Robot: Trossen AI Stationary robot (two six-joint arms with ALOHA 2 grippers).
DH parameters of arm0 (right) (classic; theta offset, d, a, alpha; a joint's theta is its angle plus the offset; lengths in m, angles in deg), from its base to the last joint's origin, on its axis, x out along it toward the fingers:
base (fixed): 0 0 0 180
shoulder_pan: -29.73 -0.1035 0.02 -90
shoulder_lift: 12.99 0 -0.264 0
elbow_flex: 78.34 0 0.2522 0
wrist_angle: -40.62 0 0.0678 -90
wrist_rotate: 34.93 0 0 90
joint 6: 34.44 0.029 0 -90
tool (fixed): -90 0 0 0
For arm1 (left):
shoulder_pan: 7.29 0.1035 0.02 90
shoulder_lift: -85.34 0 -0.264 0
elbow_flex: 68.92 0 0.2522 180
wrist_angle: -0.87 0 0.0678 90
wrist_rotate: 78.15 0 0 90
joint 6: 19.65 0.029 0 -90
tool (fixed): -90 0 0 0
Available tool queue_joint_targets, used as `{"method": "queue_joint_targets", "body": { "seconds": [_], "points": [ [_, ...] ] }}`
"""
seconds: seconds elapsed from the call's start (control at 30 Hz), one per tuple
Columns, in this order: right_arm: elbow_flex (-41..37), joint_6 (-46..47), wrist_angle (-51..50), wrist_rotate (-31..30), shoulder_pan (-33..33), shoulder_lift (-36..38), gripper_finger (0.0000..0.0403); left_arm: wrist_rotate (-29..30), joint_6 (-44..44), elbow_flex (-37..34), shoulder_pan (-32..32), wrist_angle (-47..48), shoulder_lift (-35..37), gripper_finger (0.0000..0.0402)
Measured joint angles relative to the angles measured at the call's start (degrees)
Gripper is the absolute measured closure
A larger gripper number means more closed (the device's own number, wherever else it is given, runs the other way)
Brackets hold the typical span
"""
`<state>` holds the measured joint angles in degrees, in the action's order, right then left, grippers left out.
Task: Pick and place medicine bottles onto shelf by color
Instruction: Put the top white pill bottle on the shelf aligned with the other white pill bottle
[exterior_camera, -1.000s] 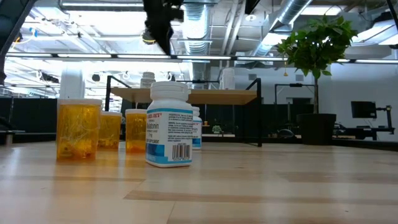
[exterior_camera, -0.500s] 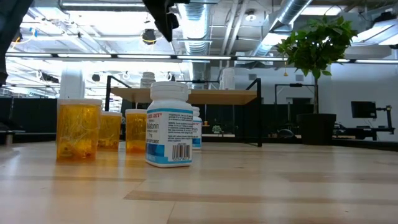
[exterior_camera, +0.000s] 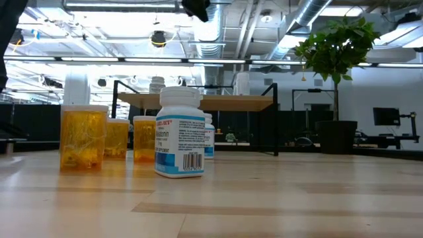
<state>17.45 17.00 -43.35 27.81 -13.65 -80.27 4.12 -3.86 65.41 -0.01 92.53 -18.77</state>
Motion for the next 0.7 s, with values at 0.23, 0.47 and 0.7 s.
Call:
{"method": "queue_joint_targets", "body": {
  "seconds": [0.23, 0.47, 0.7],
  "points": [
    [-0.82, -4.85, 0.17, -2.05, -3.12, -5.42, 0.0276, 9.62, -3.28, -0.04, -3.88, -3.10, -3.41, 0.0187],
    [-0.82, -6.89, -6.34, -5.91, -6.92, -4.43, 0.0276, 3.87, -4.02, -0.04, -4.08, -0.85, -5.73, 0.0187],
    [-8.65, -1.58, -3.85, -28.26, -13.08, 5.31, 0.0276, 8.14, -5.62, -0.04, -4.23, -0.13, -5.71, 0.0187]
  ]
}}
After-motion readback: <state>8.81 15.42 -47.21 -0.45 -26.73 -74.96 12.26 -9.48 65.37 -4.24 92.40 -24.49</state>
